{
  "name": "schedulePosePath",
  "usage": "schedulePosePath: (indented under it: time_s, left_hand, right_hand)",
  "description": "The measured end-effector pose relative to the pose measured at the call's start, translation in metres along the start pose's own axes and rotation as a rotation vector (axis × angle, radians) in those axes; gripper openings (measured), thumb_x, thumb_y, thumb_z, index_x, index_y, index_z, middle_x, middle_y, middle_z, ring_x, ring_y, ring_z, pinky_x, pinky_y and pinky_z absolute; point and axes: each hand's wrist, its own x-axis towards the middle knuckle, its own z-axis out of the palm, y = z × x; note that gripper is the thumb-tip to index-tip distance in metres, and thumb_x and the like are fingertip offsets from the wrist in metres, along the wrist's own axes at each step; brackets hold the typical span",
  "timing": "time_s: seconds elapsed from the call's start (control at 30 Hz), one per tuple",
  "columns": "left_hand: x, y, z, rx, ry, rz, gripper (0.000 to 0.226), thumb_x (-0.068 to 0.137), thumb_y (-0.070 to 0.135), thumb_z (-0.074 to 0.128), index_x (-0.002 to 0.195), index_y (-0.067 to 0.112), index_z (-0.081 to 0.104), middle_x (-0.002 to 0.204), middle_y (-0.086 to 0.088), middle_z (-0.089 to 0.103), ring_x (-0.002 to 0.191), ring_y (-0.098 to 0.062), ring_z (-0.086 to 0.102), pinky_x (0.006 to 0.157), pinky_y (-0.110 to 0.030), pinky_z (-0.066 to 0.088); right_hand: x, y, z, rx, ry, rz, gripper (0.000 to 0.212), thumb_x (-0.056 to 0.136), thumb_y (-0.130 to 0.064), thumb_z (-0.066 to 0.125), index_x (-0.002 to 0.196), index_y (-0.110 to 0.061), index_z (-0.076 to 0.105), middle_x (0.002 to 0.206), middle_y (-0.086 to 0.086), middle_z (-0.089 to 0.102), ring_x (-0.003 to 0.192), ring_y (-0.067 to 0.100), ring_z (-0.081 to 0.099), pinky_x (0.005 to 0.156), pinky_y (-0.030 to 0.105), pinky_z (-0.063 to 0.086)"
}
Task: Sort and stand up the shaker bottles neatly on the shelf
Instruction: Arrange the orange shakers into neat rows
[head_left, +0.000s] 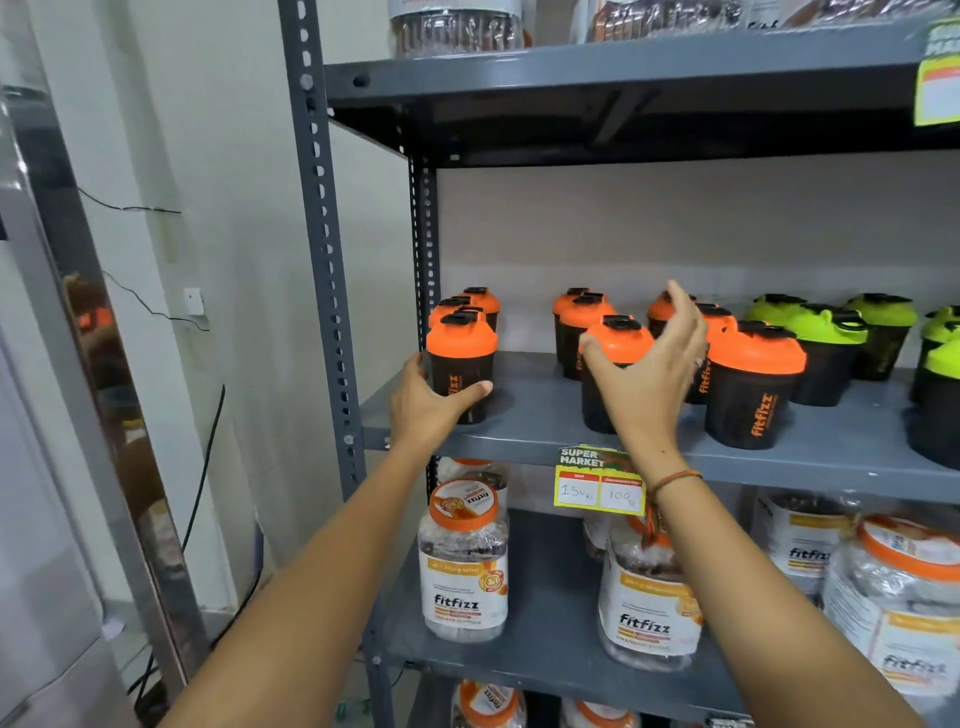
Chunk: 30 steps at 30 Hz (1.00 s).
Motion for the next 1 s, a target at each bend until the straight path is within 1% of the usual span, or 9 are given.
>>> schedulePosePath:
  time_s: [0.03,0.1,0.2,0.27,0.37,0.43,0.53,0.87,1.0]
  left_hand:
    - [0.001,0.000,0.002,0.013,-0.002,0.000,0.106,0.051,0.063,0.081,0.138,0.022,0.036,0.133,-0.003,0.056,0.120,-0.025,0.053,0.098,-0.044,0.044]
    - [0.003,0.000,0.004,0.054,-0.011,-0.003,0.103,0.052,0.060,0.083,0.136,0.022,0.038,0.130,-0.003,0.058,0.117,-0.025,0.054,0.098,-0.045,0.044]
    - [0.008,-0.003,0.006,0.116,-0.030,-0.008,0.096,0.054,0.057,0.084,0.132,0.020,0.042,0.127,-0.004,0.060,0.115,-0.027,0.056,0.097,-0.046,0.046]
    - [0.011,-0.005,0.006,0.151,-0.048,-0.020,0.090,0.054,0.058,0.084,0.127,0.020,0.047,0.125,-0.004,0.061,0.113,-0.027,0.057,0.095,-0.046,0.047]
    - [0.013,-0.007,0.006,0.178,-0.062,-0.025,0.085,0.055,0.061,0.082,0.124,0.020,0.052,0.122,-0.004,0.064,0.110,-0.026,0.058,0.093,-0.047,0.048]
    - [0.014,-0.007,0.006,0.197,-0.060,-0.013,0.082,0.056,0.062,0.081,0.122,0.021,0.054,0.118,-0.003,0.065,0.107,-0.026,0.059,0.091,-0.047,0.049]
    - [0.013,-0.008,0.006,0.213,-0.054,-0.003,0.078,0.057,0.062,0.079,0.120,0.021,0.056,0.115,-0.003,0.067,0.104,-0.026,0.060,0.088,-0.046,0.050]
    - [0.008,-0.011,0.001,0.261,-0.016,-0.011,0.075,0.058,0.065,0.077,0.116,0.022,0.059,0.110,-0.002,0.068,0.100,-0.024,0.061,0.082,-0.041,0.052]
    - [0.009,-0.015,-0.006,0.264,0.001,-0.027,0.074,0.058,0.066,0.077,0.113,0.020,0.060,0.107,-0.002,0.068,0.096,-0.023,0.062,0.080,-0.041,0.052]
  right_hand:
    - [-0.002,0.009,-0.004,-0.024,-0.046,0.049,0.094,0.072,-0.038,0.080,0.148,-0.010,0.032,0.147,0.013,0.039,0.138,0.026,0.033,0.114,0.040,0.027]
    - [-0.005,0.024,-0.008,-0.058,-0.192,0.168,0.108,0.069,-0.038,0.085,0.152,-0.010,0.022,0.152,0.015,0.033,0.142,0.032,0.028,0.117,0.047,0.024]
    - [-0.006,0.041,-0.009,-0.073,-0.401,0.323,0.119,0.067,-0.040,0.087,0.155,-0.016,0.012,0.156,0.015,0.030,0.143,0.034,0.029,0.114,0.048,0.028]
    - [-0.004,0.047,-0.009,-0.066,-0.463,0.370,0.115,0.067,-0.039,0.088,0.154,-0.018,0.016,0.152,0.013,0.037,0.139,0.035,0.037,0.110,0.049,0.035]
    - [-0.001,0.052,-0.008,-0.072,-0.508,0.397,0.103,0.065,-0.037,0.088,0.146,-0.017,0.028,0.142,0.012,0.048,0.129,0.035,0.047,0.105,0.049,0.043]
    - [0.000,0.054,-0.007,-0.097,-0.530,0.410,0.089,0.066,-0.037,0.088,0.135,-0.014,0.036,0.135,0.013,0.053,0.124,0.035,0.051,0.102,0.050,0.045]
    - [0.000,0.055,-0.007,-0.121,-0.557,0.421,0.075,0.067,-0.037,0.087,0.121,-0.013,0.041,0.128,0.013,0.058,0.118,0.035,0.055,0.098,0.052,0.048]
    - [-0.007,0.045,-0.002,-0.182,-0.598,0.363,0.070,0.066,-0.048,0.085,0.112,-0.014,0.045,0.120,0.011,0.062,0.111,0.032,0.059,0.093,0.050,0.051]
    - [-0.012,0.038,0.002,-0.215,-0.620,0.339,0.075,0.063,-0.056,0.083,0.112,-0.015,0.044,0.119,0.010,0.062,0.109,0.032,0.060,0.089,0.049,0.053]
